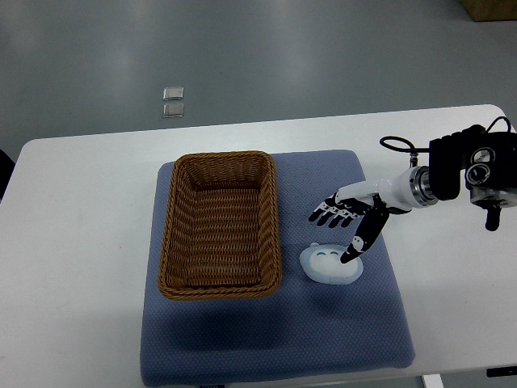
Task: Place blue toy in brown basket
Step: 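Lower the right hand onto the pale blue cat-shaped toy, then close the right hand fingers around the cat-shaped toy, then lift the toy with the right hand and carry it over the basket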
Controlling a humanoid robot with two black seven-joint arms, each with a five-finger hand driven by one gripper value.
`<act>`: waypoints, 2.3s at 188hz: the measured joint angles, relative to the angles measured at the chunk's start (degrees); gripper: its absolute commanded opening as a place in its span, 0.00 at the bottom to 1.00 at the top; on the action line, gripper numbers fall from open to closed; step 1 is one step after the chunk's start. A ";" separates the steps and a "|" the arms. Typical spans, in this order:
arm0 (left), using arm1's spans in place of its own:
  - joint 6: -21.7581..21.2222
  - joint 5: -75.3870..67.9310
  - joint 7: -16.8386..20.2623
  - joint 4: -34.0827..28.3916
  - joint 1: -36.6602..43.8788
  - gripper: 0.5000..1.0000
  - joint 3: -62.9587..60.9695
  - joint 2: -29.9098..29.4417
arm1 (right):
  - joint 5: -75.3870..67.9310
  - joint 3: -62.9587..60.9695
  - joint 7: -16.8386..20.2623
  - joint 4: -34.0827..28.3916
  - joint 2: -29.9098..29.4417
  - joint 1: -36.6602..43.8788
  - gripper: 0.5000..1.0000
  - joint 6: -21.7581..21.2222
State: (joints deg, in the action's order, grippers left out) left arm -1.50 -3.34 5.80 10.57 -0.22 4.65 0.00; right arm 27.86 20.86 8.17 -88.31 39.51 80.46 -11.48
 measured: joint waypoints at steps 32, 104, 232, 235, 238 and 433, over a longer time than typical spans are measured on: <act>0.00 -0.01 0.00 -0.02 -0.02 1.00 0.00 0.00 | 0.07 -0.12 -0.08 -0.02 -0.24 -2.09 0.81 1.40; 0.00 0.00 0.00 0.14 0.00 1.00 -0.03 0.00 | 0.39 -2.12 -0.17 0.14 -0.64 -5.72 0.81 1.90; 0.00 0.00 0.00 0.11 0.05 1.00 0.01 0.00 | 5.86 -3.90 -0.67 2.24 -1.38 -11.30 0.18 2.50; 0.00 0.00 0.00 0.10 0.05 1.00 0.01 0.00 | 5.89 -3.90 -0.68 2.24 -1.32 -11.27 0.18 2.61; 0.00 0.00 0.00 0.09 0.05 1.00 0.01 0.00 | 5.91 -3.90 -0.68 2.25 -1.24 -11.21 0.18 2.72; 0.01 0.00 0.00 0.13 0.03 1.00 0.09 0.00 | 0.74 -4.25 -0.68 15.89 -19.41 12.81 0.22 -2.38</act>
State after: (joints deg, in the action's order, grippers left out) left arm -1.49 -3.34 5.80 10.70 -0.19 4.74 0.00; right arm 28.60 16.60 7.49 -72.42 20.09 93.27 -13.86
